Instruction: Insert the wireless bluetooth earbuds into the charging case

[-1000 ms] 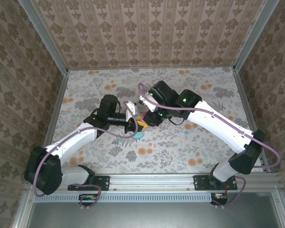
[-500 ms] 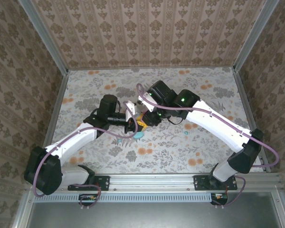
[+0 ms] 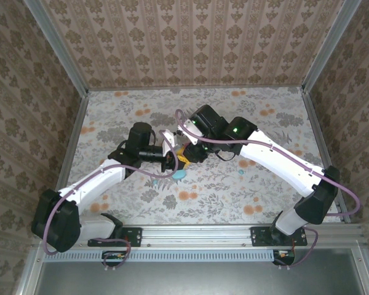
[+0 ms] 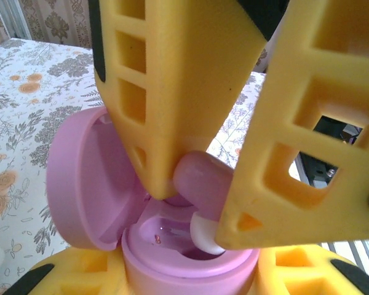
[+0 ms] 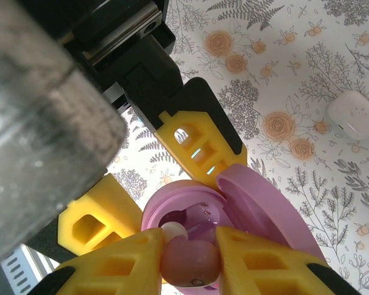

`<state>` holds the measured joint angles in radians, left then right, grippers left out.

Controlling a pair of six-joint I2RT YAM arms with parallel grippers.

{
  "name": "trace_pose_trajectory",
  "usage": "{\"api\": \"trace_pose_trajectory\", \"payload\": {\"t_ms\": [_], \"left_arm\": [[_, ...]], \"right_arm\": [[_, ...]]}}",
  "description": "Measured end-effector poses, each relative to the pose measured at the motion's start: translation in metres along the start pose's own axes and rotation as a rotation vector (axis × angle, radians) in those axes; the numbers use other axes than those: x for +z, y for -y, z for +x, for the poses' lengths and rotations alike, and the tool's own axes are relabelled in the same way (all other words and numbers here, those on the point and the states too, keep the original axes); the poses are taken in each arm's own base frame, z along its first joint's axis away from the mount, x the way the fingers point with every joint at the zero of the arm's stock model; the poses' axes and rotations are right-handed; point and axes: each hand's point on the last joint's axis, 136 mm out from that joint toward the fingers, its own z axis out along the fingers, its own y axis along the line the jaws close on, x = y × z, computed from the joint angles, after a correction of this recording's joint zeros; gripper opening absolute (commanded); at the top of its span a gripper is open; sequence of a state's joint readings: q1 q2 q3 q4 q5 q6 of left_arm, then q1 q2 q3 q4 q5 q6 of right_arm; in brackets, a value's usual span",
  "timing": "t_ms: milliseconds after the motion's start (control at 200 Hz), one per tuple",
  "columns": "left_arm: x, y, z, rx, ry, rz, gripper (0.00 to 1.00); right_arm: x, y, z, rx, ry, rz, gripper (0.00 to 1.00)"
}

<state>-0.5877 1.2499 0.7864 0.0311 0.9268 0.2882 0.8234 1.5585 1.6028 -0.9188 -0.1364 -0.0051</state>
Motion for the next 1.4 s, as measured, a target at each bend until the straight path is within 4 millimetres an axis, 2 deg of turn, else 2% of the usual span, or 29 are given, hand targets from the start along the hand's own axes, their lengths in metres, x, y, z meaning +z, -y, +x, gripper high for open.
{"api": "trace_pose_trajectory", "payload": {"t_ms": [225,600,760,865,955,1040,1100,1160,1205,1285,1400], "left_arm": [[0.000,-0.001,0.000,-0.003,0.001,-0.004,0.34],[-0.001,-0.002,-0.002,0.007,0.008,-0.020,0.34],[-0.004,-0.025,0.000,0.023,0.000,-0.146,0.32],[-0.011,-0.049,0.011,0.002,-0.012,-0.271,0.33],[-0.019,-0.066,0.023,-0.029,-0.028,-0.361,0.33],[-0.022,-0.073,0.028,-0.039,-0.031,-0.409,0.33],[-0.023,-0.076,0.028,-0.034,-0.029,-0.425,0.33],[-0.024,-0.077,0.027,-0.027,-0.024,-0.436,0.33],[-0.026,-0.078,0.025,-0.023,-0.019,-0.444,0.33],[-0.030,-0.078,0.021,-0.010,-0.008,-0.465,0.33],[-0.040,-0.073,0.011,0.016,0.020,-0.499,0.33]], "right_arm": [[0.000,0.000,0.001,-0.031,0.000,0.000,0.32],[-0.001,-0.001,0.000,-0.050,0.007,-0.001,0.31],[-0.002,0.002,0.002,0.024,0.031,-0.006,0.36],[-0.013,0.011,0.010,0.151,0.088,-0.023,0.37],[-0.035,0.019,0.020,0.267,0.174,-0.026,0.39],[-0.055,0.023,0.029,0.347,0.244,-0.021,0.37],[-0.060,0.027,0.039,0.402,0.269,-0.017,0.35],[-0.052,0.034,0.055,0.452,0.249,-0.011,0.34],[-0.039,0.039,0.069,0.486,0.210,-0.003,0.33],[-0.002,0.044,0.100,0.543,0.077,-0.003,0.35],[0.049,0.046,0.138,0.603,-0.128,-0.013,0.33]]}}
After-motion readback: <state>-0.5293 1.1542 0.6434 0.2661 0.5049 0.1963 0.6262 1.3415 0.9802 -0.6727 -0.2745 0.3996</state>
